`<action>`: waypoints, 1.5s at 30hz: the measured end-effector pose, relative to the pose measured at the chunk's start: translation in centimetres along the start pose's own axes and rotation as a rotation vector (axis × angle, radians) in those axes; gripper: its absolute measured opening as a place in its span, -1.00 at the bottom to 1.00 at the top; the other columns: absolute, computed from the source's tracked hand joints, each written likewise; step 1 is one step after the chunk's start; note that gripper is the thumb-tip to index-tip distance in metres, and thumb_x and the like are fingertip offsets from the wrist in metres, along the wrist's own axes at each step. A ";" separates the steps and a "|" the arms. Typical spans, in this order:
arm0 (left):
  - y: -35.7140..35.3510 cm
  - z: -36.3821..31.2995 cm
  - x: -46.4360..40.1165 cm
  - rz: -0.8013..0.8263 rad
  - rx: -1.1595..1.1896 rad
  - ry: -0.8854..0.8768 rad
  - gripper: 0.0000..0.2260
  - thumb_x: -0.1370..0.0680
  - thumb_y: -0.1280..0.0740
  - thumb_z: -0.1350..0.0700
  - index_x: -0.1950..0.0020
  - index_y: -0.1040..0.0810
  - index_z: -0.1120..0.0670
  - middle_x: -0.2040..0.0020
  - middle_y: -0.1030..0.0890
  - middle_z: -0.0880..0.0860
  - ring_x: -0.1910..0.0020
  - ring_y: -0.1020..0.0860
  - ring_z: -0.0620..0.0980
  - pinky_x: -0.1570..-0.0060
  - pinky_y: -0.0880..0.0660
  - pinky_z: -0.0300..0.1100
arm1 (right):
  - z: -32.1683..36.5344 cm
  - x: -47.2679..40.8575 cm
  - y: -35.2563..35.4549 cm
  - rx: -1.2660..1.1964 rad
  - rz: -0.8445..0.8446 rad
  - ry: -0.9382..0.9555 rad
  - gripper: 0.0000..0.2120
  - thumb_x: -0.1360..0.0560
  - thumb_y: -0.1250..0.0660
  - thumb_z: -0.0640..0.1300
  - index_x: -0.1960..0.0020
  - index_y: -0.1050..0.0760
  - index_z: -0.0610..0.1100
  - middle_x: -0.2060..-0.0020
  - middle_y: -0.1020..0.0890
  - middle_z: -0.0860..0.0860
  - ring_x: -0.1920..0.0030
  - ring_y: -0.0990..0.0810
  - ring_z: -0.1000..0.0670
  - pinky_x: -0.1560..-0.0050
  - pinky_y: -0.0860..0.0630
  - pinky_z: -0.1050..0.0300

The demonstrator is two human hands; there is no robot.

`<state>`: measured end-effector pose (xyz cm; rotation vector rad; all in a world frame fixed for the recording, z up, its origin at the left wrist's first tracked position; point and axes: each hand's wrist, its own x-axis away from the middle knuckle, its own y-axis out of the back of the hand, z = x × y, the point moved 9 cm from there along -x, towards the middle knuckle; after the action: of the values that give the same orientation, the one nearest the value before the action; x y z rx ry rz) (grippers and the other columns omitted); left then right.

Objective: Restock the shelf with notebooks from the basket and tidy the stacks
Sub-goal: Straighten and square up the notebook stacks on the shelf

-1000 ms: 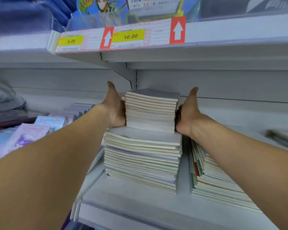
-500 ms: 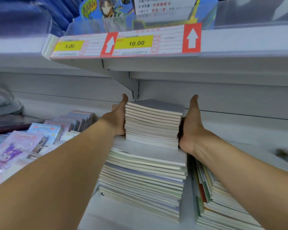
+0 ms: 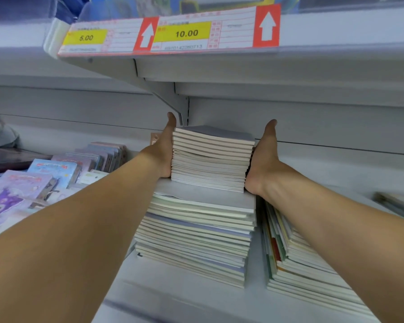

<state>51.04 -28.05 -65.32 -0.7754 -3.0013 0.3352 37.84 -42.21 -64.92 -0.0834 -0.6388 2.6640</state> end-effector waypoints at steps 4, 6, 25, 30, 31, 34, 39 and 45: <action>-0.7 -0.1 0.5 0.029 -0.040 0.007 -0.11 -0.37 0.00 -0.57 -0.20 -0.59 0.14 -0.11 -0.66 0.21 -0.05 -0.65 0.21 -0.18 -0.52 0.09 | 0.2 0.0 0.3 -0.095 -0.026 0.050 -0.23 -0.42 -0.03 0.57 -0.19 -0.60 0.00 0.15 -0.69 -0.04 0.12 -0.67 -0.06 0.06 -0.58 0.09; -1.1 -0.1 0.6 0.043 -0.064 0.005 -0.07 -0.34 0.00 -0.59 -0.26 -0.57 0.13 -0.17 -0.63 0.21 -0.12 -0.62 0.24 -0.25 -0.47 0.15 | 0.5 -0.2 0.5 -0.151 -0.043 0.083 -0.27 -0.44 -0.06 0.55 -0.19 -0.59 0.00 0.14 -0.69 -0.02 0.10 -0.66 -0.06 0.00 -0.57 0.09; -3.0 -2.5 10.5 -0.735 -0.278 -0.372 -0.46 -0.59 0.02 -0.33 -0.29 -0.42 0.02 0.09 -0.46 -0.02 0.02 -0.46 0.06 0.01 -0.27 -0.15 | 0.5 2.9 -0.1 -0.194 0.032 0.028 -0.31 -0.47 0.01 0.54 0.08 -0.50 -0.06 0.43 -0.67 -0.05 0.24 -0.63 -0.06 0.13 -0.57 0.06; -2.8 -2.0 9.7 -0.721 -0.286 -0.418 -0.52 -0.64 -0.03 -0.18 -0.52 -0.10 -0.03 -0.42 -0.36 0.14 -0.33 -0.39 0.18 -0.29 -0.28 0.02 | 1.7 4.6 0.7 -0.013 0.081 0.001 -0.27 -0.50 0.05 0.51 -0.03 -0.42 -0.15 0.57 -0.59 -0.16 0.07 -0.63 -0.18 -0.35 -0.46 -0.17; -2.7 -1.9 9.6 -0.712 -0.268 -0.422 -0.53 -0.64 -0.03 -0.17 -0.52 -0.06 -0.06 -0.44 -0.33 0.15 -0.34 -0.38 0.21 -0.32 -0.29 0.08 | 1.6 4.5 0.8 0.002 0.100 -0.011 -0.26 -0.49 0.03 0.52 -0.03 -0.44 -0.16 0.50 -0.62 -0.21 0.03 -0.63 -0.21 -0.35 -0.46 -0.18; -2.6 -1.7 9.2 -0.687 -0.204 -0.425 -0.56 -0.65 -0.01 -0.15 -0.51 -0.04 -0.12 -0.45 -0.30 0.15 -0.34 -0.36 0.21 -0.32 -0.29 0.12 | 0.7 3.9 -0.2 0.068 0.162 -0.045 -0.17 -0.40 0.01 0.60 -0.13 -0.60 -0.05 0.03 -0.72 -0.24 -0.11 -0.68 -0.21 -0.28 -0.53 -0.16; -2.6 -1.8 9.3 -0.688 -0.228 -0.424 -0.60 -0.65 0.00 -0.15 -0.49 -0.09 -0.13 -0.46 -0.27 0.10 -0.35 -0.34 0.20 -0.26 -0.25 0.05 | 0.1 3.3 -0.7 0.130 0.185 -0.081 -0.04 -0.36 0.04 0.64 -0.22 -0.62 -0.12 -0.05 -0.72 -0.16 -0.10 -0.69 -0.19 -0.21 -0.57 -0.11; -2.7 -1.9 9.5 -0.686 -0.283 -0.417 -0.66 -0.64 -0.05 -0.16 -0.39 -0.19 -0.11 -0.40 -0.30 0.10 -0.29 -0.36 0.17 -0.14 -0.26 -0.03 | -0.5 2.5 -0.4 -0.070 0.105 -0.053 -0.12 -0.37 -0.02 0.61 -0.11 -0.63 -0.12 0.01 -0.73 -0.17 -0.04 -0.69 -0.19 -0.05 -0.62 -0.10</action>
<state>41.61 -25.41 -63.20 0.4065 -3.4847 0.0443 35.76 -40.69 -65.06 -0.0677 -0.7644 2.7531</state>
